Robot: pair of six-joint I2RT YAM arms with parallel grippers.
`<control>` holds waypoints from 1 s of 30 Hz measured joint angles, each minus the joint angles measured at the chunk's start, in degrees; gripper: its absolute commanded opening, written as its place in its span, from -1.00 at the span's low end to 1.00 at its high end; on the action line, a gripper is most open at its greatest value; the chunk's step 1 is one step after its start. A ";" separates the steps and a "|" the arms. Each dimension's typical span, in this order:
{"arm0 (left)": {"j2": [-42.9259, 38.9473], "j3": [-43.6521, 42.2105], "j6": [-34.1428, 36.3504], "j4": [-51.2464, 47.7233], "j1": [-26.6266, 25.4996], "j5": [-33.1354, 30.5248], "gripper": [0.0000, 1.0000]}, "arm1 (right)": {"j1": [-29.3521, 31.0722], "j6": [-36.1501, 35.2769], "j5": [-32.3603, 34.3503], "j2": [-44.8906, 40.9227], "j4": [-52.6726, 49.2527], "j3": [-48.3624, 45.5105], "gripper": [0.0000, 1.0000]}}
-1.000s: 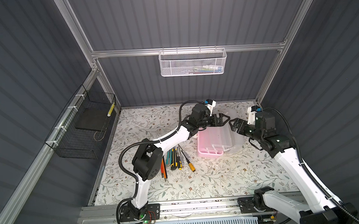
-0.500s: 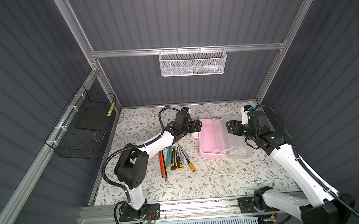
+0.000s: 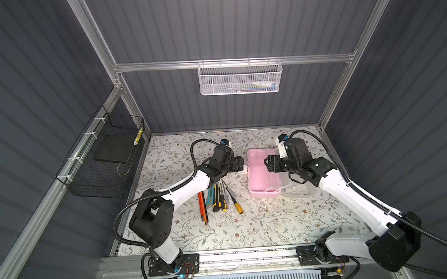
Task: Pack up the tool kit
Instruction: 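Move the left gripper over the tools while the right gripper holds the box rim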
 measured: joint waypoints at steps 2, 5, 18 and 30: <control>-2.56 -2.32 0.04 -1.55 0.11 -1.53 0.67 | 1.70 0.11 -0.04 1.60 0.44 0.00 0.38; -7.48 -6.40 0.02 -4.11 0.74 -3.76 0.67 | 3.56 1.03 -0.76 5.68 1.42 1.16 0.37; -20.90 -18.88 -1.68 -10.75 7.13 -8.90 0.40 | 6.01 3.50 -4.24 18.73 3.93 7.04 0.38; -20.22 -23.93 -3.69 -13.49 9.60 -11.87 -0.31 | 7.04 4.96 -6.97 20.09 5.35 6.62 0.38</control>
